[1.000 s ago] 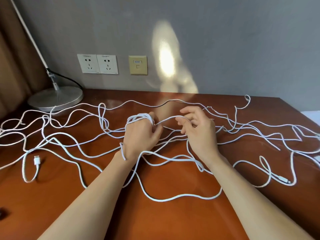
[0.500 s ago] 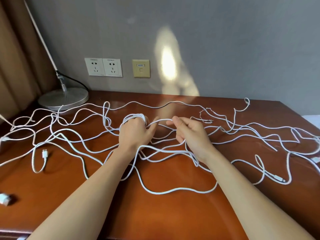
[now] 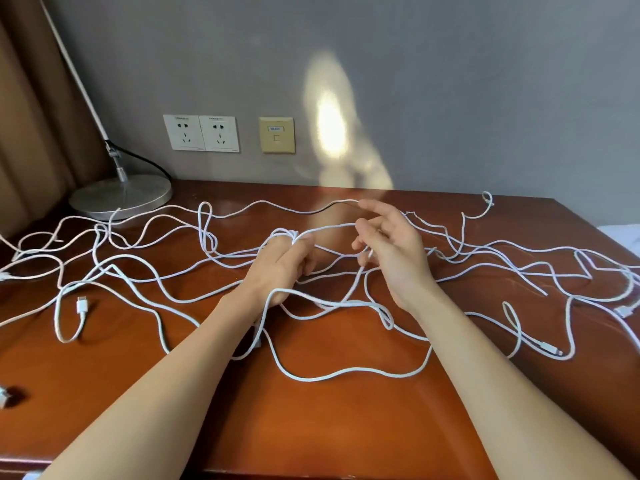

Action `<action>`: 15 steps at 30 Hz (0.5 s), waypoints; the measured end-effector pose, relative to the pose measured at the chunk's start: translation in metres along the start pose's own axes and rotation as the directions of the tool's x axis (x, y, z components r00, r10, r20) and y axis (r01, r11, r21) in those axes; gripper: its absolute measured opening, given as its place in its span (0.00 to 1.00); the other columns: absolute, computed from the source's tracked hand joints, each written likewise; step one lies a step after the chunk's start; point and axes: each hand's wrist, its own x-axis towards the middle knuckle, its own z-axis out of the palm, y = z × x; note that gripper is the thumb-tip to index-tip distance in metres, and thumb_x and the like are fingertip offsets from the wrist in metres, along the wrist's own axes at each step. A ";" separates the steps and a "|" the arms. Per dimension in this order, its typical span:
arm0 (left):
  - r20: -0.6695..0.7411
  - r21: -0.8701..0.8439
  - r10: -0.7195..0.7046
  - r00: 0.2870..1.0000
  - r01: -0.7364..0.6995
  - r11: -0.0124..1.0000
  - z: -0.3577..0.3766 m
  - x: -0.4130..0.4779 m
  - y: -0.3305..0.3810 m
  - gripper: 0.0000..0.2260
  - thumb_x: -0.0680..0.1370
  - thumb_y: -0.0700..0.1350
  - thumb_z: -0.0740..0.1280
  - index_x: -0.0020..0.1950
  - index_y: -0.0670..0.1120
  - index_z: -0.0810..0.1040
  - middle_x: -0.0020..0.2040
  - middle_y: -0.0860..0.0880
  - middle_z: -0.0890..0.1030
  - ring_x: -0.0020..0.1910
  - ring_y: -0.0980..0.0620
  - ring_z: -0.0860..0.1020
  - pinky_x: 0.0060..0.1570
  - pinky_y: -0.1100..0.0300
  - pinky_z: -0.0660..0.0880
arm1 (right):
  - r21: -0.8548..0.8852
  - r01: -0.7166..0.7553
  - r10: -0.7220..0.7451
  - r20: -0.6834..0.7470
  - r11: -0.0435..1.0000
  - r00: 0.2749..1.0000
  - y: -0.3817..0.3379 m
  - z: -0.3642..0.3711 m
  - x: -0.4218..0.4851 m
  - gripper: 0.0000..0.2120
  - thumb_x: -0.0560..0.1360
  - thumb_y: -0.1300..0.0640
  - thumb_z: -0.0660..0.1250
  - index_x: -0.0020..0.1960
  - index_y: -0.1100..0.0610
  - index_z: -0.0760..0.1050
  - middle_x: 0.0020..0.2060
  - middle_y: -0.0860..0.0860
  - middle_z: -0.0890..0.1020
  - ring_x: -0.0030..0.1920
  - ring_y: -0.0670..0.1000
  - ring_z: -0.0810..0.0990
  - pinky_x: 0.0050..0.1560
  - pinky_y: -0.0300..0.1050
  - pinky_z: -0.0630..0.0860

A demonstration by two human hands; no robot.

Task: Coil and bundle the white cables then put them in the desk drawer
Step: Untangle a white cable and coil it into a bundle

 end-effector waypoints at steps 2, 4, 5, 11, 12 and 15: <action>0.033 -0.103 -0.026 0.999 0.030 0.994 0.003 0.000 0.004 0.27 0.82 0.53 0.52 0.30 0.38 0.73 0.25 0.51 0.67 0.26 0.55 0.64 0.31 0.65 0.64 | -0.262 0.098 -0.111 -0.036 0.960 0.993 0.003 -0.001 0.000 0.11 0.81 0.58 0.70 0.61 0.47 0.80 0.41 0.49 0.82 0.42 0.48 0.82 0.41 0.40 0.77; 0.095 -0.223 -0.061 0.994 0.081 0.971 0.005 0.001 0.006 0.28 0.80 0.55 0.51 0.30 0.37 0.72 0.25 0.47 0.64 0.25 0.53 0.62 0.29 0.65 0.62 | -0.414 0.145 -0.177 -0.041 0.899 0.983 0.007 -0.004 0.001 0.08 0.80 0.54 0.71 0.60 0.47 0.80 0.42 0.47 0.83 0.44 0.48 0.83 0.47 0.39 0.78; 0.127 -0.283 -0.072 0.989 0.105 0.953 0.006 0.002 0.006 0.28 0.80 0.56 0.51 0.31 0.37 0.72 0.24 0.46 0.63 0.25 0.53 0.60 0.27 0.65 0.60 | -0.459 0.148 -0.187 -0.039 0.876 0.982 0.009 -0.004 0.001 0.07 0.80 0.52 0.71 0.58 0.48 0.81 0.41 0.47 0.83 0.44 0.47 0.83 0.47 0.39 0.78; 0.282 -0.661 -0.115 0.953 0.280 0.696 0.005 0.011 -0.001 0.29 0.82 0.57 0.49 0.30 0.42 0.75 0.22 0.51 0.60 0.24 0.54 0.54 0.27 0.62 0.52 | -0.631 0.090 -0.121 -0.006 0.771 0.993 0.017 -0.009 0.000 0.09 0.81 0.46 0.69 0.51 0.50 0.84 0.29 0.43 0.80 0.35 0.43 0.81 0.39 0.37 0.76; 0.303 -0.711 -0.115 0.946 0.305 0.634 0.002 0.012 -0.001 0.29 0.82 0.57 0.48 0.31 0.42 0.74 0.22 0.52 0.60 0.24 0.54 0.54 0.28 0.61 0.50 | -0.628 0.088 -0.112 0.002 0.773 0.994 0.017 -0.011 0.001 0.09 0.81 0.47 0.69 0.51 0.51 0.84 0.29 0.42 0.79 0.34 0.43 0.80 0.38 0.36 0.75; 0.332 -0.812 -0.082 0.940 0.329 0.482 -0.003 0.013 0.000 0.29 0.81 0.57 0.48 0.32 0.42 0.74 0.23 0.52 0.59 0.25 0.54 0.52 0.30 0.56 0.48 | -0.601 0.116 -0.103 0.057 0.791 0.993 0.015 -0.011 0.001 0.07 0.82 0.52 0.68 0.52 0.53 0.83 0.29 0.43 0.78 0.34 0.42 0.78 0.39 0.32 0.73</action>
